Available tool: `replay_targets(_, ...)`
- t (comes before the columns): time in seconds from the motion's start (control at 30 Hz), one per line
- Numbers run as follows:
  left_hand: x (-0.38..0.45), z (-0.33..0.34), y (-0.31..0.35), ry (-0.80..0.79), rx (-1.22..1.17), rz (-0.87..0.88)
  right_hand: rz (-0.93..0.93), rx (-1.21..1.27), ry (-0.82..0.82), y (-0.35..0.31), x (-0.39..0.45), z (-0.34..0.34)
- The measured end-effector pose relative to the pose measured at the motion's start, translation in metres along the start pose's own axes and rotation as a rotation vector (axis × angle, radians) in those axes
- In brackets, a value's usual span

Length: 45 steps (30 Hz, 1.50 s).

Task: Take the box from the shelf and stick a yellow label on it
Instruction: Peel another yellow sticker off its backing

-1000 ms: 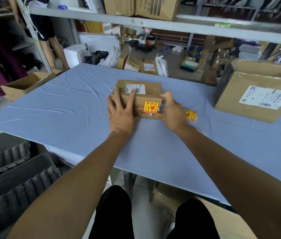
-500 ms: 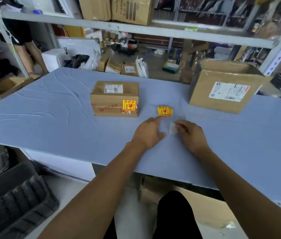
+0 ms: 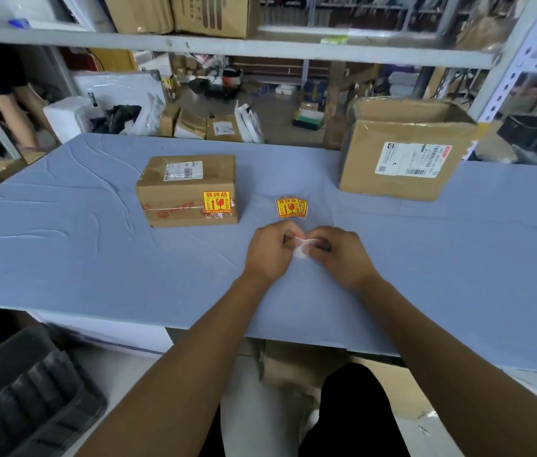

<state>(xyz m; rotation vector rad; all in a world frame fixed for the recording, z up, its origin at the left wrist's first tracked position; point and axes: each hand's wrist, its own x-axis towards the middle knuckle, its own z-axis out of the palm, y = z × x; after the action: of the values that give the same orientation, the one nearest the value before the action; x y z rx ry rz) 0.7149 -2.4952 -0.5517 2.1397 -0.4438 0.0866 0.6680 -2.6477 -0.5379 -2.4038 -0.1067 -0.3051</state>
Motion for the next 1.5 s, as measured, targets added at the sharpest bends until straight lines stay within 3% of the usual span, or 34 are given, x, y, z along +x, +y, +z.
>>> replay_targets(0.13,-0.003,-0.002,0.002,0.056,-0.053,0.009,0.055,0.075,0.051,0.002,-0.004,0.001)
replay_targets(0.33,-0.01,0.0,0.008,-0.159,0.067,0.122,0.163,0.2,0.182,0.007,-0.004,0.001)
replay_targets(0.43,-0.01,0.0,0.01,-0.169,0.103,0.126,0.17,0.214,0.193,0.006,-0.003,0.0)
replay_targets(0.7,-0.006,-0.002,0.005,0.001,-0.061,-0.014,0.091,0.274,0.066,0.01,-0.004,0.004)
replay_targets(0.8,-0.008,-0.004,0.003,-0.014,-0.15,-0.013,0.037,0.244,0.086,0.011,-0.004,0.003)
replay_targets(0.97,-0.007,-0.015,-0.003,-0.182,-0.219,0.062,0.096,0.258,0.056,0.011,-0.005,0.002)
replay_targets(1.27,-0.005,-0.007,0.0,-0.047,-0.127,0.013,0.073,0.32,0.035,0.007,-0.009,0.005)
replay_targets(1.5,-0.004,-0.008,-0.006,-0.11,-0.123,0.044,0.075,0.224,0.034,0.005,-0.006,0.006)
